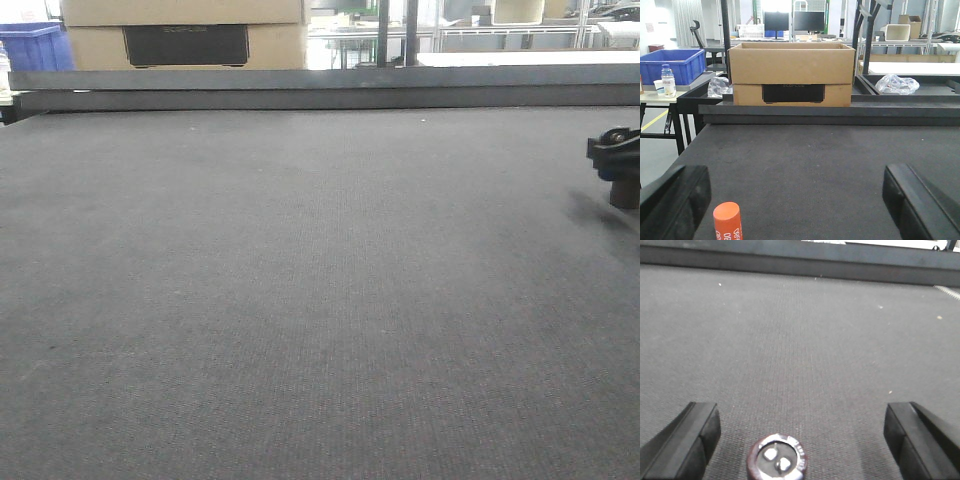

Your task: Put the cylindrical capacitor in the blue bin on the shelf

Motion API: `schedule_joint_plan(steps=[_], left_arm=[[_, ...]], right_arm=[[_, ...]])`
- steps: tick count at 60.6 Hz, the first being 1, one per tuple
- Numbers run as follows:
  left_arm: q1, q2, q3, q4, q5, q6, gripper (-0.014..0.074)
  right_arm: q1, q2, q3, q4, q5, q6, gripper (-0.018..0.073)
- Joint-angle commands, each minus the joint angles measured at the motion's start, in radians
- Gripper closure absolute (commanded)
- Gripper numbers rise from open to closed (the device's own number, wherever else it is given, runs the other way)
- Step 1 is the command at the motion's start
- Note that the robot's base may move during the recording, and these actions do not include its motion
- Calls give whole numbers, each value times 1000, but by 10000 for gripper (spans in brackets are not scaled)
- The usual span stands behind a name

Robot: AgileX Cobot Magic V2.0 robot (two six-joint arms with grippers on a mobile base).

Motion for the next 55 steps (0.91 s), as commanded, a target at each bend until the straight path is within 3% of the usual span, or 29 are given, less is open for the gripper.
schedule_joint_plan(steps=[1, 13, 19, 23, 33, 39, 49, 55], left_arm=[[-4, 1, -8, 0, -13, -8, -13], [-4, 1, -8, 0, -13, -8, -13], [-4, 1, -8, 0, -13, -8, -13], [-4, 1, -8, 0, -13, -8, -13], [-4, 1, -8, 6, -13, -8, -13], [-1, 1, -8, 35, -15, -8, -13], [2, 45, 21, 123, -27, -8, -11], [34, 105, 54, 117, -68, -8, -1]], right_arm=[[-1, 33, -18, -7, -6, -1, -10], [-1, 84, -42, -5, -2, -1, -5], [-1, 97, -55, -5, 2, -1, 70], [-1, 101, -58, -5, 5, -1, 184], [-1, 99, -58, -5, -6, -1, 578], [-1, 79, -58, -5, -4, -1, 720], [-1, -41, -41, -5, 54, -1, 720], [-1, -170, -25, -5, 123, -1, 720]])
